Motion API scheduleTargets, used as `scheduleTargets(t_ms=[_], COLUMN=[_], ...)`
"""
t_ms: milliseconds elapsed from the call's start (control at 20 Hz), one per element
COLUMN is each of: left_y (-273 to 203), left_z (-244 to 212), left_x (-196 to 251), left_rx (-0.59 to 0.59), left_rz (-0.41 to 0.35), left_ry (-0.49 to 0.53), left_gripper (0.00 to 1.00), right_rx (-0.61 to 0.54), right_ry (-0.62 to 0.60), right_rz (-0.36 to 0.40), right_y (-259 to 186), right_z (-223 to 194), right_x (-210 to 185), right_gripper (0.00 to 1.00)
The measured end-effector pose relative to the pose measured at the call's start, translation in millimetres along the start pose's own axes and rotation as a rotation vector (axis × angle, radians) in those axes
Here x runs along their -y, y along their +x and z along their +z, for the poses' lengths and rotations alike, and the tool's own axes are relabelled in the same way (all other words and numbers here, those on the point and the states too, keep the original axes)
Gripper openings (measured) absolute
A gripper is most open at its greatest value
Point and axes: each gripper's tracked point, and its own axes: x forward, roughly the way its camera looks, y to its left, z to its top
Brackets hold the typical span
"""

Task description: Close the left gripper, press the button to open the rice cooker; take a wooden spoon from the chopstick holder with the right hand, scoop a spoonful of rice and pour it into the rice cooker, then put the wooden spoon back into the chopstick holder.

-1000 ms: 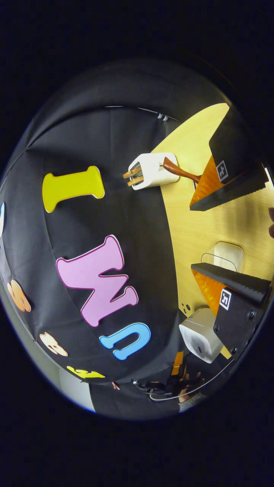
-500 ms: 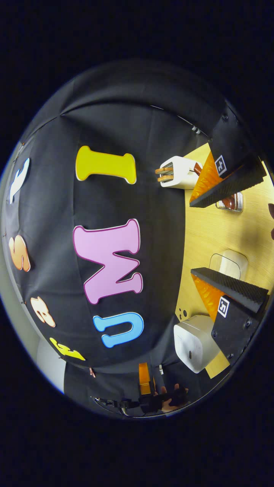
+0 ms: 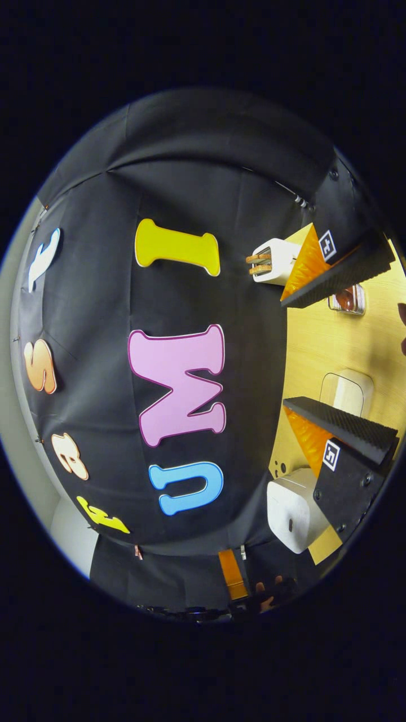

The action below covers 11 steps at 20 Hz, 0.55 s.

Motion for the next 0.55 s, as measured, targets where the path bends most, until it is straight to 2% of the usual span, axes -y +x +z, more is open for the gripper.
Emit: scheduleTargets(t_ms=[250, 550], left_y=[-1, 0], left_z=[-17, -19], left_x=[5, -4], left_rx=[-0.050, -0.064], left_rz=[0.010, 0.037], left_ry=[-0.037, -0.017], left_gripper=[0.95, 0.95], right_rx=[0.003, -0.001], right_ry=[0.000, -0.005], right_rz=[-0.009, -0.010], right_y=[-2, -1], right_z=[2, 1], right_x=[-2, -3], right_gripper=[0.98, 0.98])
